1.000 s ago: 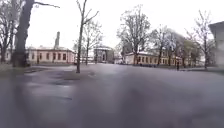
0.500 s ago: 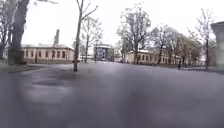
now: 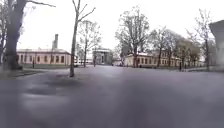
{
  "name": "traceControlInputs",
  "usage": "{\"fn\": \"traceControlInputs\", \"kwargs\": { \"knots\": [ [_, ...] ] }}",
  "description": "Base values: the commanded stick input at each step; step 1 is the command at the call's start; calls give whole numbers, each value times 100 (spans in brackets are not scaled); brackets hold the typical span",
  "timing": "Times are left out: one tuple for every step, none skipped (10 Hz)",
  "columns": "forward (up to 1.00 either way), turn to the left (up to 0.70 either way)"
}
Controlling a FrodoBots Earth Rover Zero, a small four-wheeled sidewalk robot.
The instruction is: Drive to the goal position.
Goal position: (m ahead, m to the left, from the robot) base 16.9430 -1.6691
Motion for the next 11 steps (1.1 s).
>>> {"fn": "traceControlInputs", "kwargs": {
  "knots": [
    [85,0],
    [85,0],
    [85,0],
    [85,0],
    [85,0],
    [85,0],
    [85,0],
    [85,0],
    [85,0],
    [85,0],
    [85,0]
  ]
}}
